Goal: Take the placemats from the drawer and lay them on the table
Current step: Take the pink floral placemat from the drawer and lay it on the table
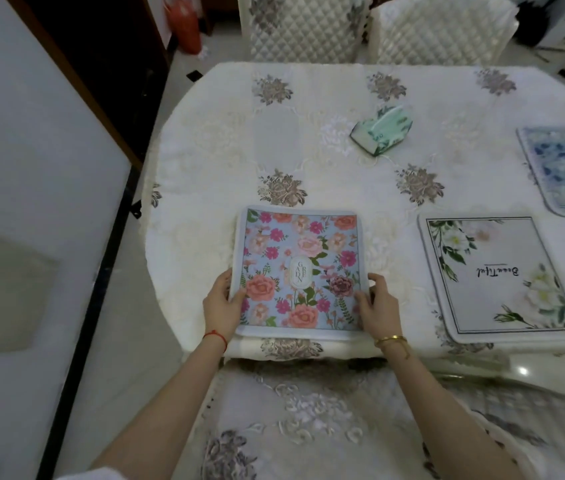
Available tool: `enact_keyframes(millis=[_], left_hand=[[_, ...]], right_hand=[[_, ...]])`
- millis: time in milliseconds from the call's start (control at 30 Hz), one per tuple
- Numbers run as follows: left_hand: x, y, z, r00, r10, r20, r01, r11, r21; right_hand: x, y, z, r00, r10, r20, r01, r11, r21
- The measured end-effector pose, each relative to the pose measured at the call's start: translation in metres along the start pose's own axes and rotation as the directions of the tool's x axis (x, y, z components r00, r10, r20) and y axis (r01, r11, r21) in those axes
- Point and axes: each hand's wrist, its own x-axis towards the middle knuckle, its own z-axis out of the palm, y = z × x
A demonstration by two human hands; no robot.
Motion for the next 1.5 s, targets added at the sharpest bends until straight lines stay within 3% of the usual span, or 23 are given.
enact_keyframes(millis=[267, 467, 567, 733, 1100, 1267, 1500], left_hand=[[0.007, -0.012, -0.003, 0.991, 0.136, -0.005, -0.132, 0.966, 0.224], [0.015, -0.017, -0.003, 0.971, 0.238, -0.006, -0.208, 0.861, 0.464], [0.028, -0.007, -0.001, 0.942, 0.33, 0.058, -0.314, 0.809, 0.496], [0.07, 0.024, 0.018, 0.851, 0.472, 0.231, -0.519, 0.687, 0.508], [0.133, 0.044, 0.067, 0.75, 0.442, 0.493, -0.662, 0.495, 0.563], [0.136, 0.033, 0.061, 0.778, 0.427, 0.461, -0.627, 0.481, 0.613], [0.134, 0.019, 0.04, 0.813, 0.407, 0.416, -0.576, 0.463, 0.674]], right_hand=[[0.003, 0.009, -0.002, 0.996, -0.064, -0.054, 0.053, 0.98, -0.19], [0.01, 0.009, -0.003, 0.98, -0.174, -0.094, 0.141, 0.948, -0.285], [0.026, -0.001, 0.0, 0.943, -0.327, -0.063, 0.281, 0.882, -0.378], [0.069, -0.033, 0.019, 0.918, -0.395, 0.035, 0.38, 0.85, -0.364], [0.133, -0.077, 0.077, 0.813, -0.434, 0.389, 0.578, 0.685, -0.444], [0.14, -0.06, 0.068, 0.803, -0.446, 0.396, 0.591, 0.686, -0.424], [0.136, -0.02, 0.023, 0.882, -0.359, 0.306, 0.471, 0.712, -0.521]])
